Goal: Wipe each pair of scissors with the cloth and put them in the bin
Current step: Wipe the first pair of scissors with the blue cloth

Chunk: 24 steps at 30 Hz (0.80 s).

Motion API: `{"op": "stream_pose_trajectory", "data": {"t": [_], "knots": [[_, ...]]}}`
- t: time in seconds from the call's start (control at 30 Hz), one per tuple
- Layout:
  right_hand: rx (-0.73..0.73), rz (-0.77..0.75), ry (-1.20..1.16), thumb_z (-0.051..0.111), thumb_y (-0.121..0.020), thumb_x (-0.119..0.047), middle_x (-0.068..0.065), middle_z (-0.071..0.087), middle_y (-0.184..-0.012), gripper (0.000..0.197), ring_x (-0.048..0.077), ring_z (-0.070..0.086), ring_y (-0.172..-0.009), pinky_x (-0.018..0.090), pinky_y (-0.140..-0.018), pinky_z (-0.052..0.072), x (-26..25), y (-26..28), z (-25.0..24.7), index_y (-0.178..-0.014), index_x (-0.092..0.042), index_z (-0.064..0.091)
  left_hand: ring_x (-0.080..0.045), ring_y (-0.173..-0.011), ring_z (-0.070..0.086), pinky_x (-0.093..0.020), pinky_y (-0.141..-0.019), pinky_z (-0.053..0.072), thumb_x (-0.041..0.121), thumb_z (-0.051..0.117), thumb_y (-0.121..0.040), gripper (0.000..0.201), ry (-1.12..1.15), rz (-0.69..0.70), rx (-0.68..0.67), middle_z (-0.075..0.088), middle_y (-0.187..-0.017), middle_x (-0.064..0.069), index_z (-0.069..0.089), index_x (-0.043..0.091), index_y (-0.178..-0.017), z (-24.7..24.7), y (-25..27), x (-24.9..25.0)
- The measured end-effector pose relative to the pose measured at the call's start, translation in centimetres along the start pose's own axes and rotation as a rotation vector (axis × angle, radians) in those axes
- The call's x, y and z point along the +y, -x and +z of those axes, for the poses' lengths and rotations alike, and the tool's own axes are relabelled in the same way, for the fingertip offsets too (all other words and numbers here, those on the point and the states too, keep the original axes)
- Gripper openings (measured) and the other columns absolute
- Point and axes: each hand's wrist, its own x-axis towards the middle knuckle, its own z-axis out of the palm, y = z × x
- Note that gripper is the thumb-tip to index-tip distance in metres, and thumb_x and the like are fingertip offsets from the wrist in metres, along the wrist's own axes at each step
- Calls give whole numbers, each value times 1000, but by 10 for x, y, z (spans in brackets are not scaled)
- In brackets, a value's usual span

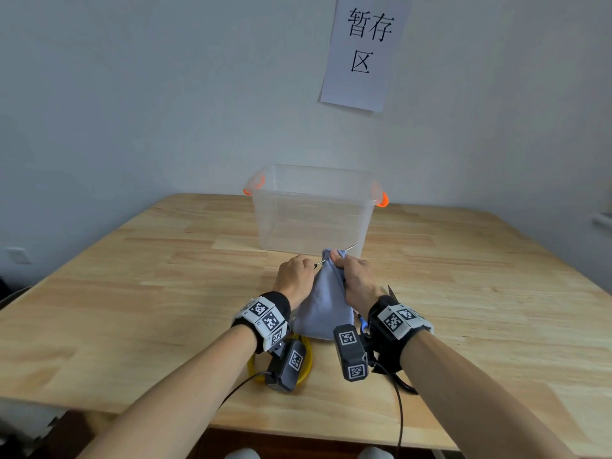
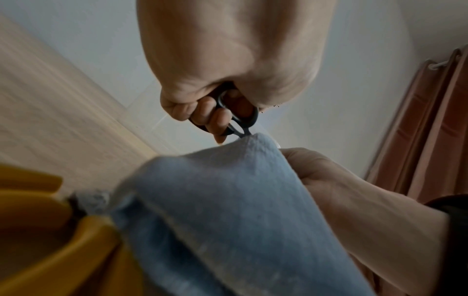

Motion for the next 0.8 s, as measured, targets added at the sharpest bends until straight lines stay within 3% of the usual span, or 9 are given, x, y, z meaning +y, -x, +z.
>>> {"op": "stream_pose_trajectory", "data": {"t": [0.3,0.5,0.63,0.8], "knots": [[18,-6,7,73,-88,-11,15,71,-78,13,26,65,-75,40,-83,53,-1,-1,0,-78,-3,73,-28,-89,48,-32,-75,34,15,34,-103,30,1,9,6,63,-106,-20,58,2,-91,-2,0,-4],[25,3,33,72,-89,-11,12,70,-75,16,24,65,-71,37,-74,54,-5,0,1,-74,-5,73,-28,-88,47,-32,-73,32,16,33,-103,29,3,10,19,56,-92,-13,53,3,-85,-2,0,-5],[18,4,29,71,-89,-11,17,70,-81,14,28,65,-72,37,-72,53,-6,-1,-1,-78,-4,73,-25,-89,48,-30,-75,32,16,33,-103,30,5,8,13,57,-96,-11,58,3,-93,-3,1,-7],[44,-14,33,71,-89,-9,15,71,-75,14,27,66,-69,36,-69,55,-7,-2,-1,-77,-2,72,-22,-91,47,-29,-77,32,17,33,-104,32,-1,0,13,59,-103,-12,61,2,-102,-4,1,-7]]}}
